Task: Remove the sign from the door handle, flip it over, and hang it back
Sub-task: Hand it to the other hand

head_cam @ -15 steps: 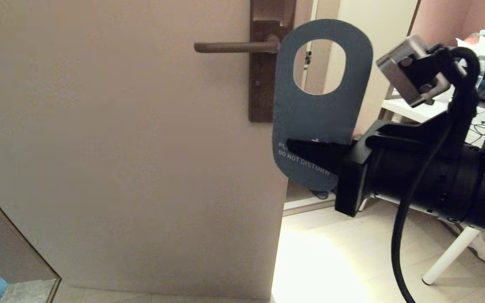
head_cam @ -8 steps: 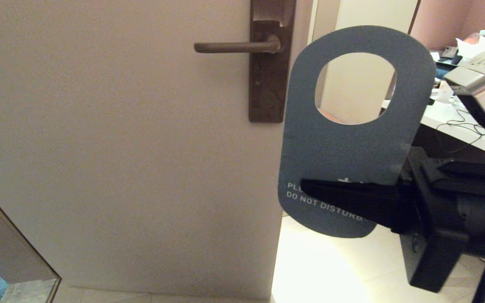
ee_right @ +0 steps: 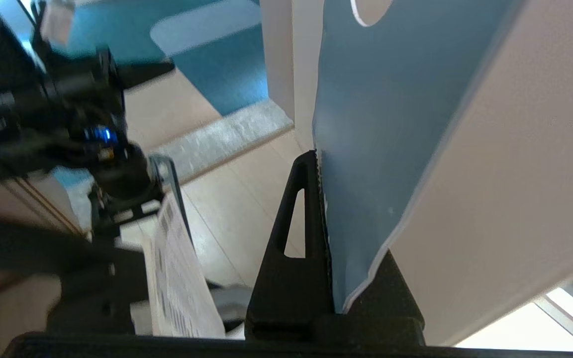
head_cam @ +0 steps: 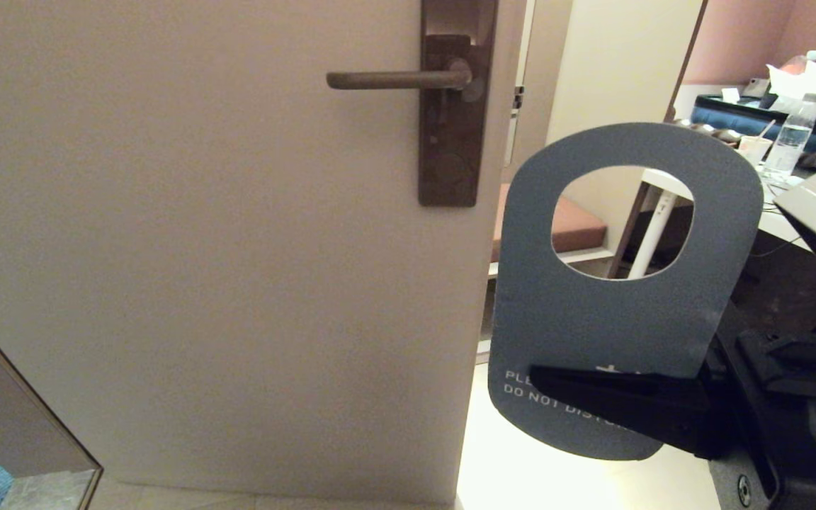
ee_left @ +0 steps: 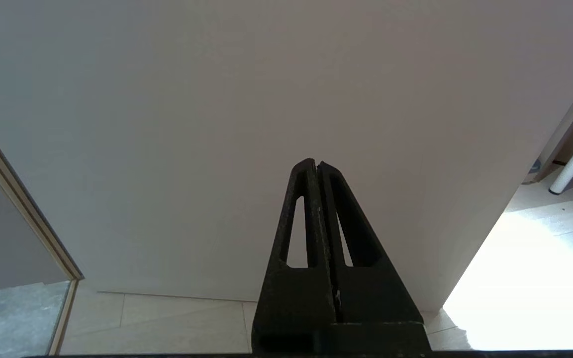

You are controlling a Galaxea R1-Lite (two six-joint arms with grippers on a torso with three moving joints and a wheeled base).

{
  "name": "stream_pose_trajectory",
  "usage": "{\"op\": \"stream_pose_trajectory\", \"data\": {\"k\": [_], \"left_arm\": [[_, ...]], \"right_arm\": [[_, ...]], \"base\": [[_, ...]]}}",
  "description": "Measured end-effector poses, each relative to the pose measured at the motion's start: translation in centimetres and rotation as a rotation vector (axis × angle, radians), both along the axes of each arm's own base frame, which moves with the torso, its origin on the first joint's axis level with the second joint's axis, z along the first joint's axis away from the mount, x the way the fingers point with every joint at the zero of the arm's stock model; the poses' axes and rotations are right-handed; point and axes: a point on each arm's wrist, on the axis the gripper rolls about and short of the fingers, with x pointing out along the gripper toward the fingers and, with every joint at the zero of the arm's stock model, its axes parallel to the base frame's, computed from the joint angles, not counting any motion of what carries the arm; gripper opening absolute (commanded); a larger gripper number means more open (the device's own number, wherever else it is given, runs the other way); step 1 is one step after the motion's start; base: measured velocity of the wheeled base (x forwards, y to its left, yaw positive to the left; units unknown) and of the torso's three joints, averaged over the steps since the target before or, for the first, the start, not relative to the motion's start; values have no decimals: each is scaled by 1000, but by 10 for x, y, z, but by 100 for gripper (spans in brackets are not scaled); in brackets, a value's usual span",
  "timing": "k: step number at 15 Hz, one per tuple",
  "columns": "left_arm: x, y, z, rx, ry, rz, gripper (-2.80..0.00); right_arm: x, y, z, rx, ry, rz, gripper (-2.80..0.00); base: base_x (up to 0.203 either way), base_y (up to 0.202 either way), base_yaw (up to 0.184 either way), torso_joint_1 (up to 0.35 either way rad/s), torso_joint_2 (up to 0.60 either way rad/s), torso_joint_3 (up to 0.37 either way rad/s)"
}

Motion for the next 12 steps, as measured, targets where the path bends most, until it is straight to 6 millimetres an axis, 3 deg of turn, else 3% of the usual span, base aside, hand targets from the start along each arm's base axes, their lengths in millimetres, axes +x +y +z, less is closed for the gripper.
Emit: {"op": "stream_pose_trajectory", "data": {"k": [9, 12], "left_arm": [[0, 0, 1, 62, -9, -18, -280], [-4, -2, 16, 77, -63, -97, -280]], "right_arm": [[-1, -2, -9, -27, 11, -5, -280], [-1, -1, -9, -26, 12, -5, -280]], "base": [[0, 0, 0, 0, 0, 0], [0, 0, 0, 0, 0, 0]]}}
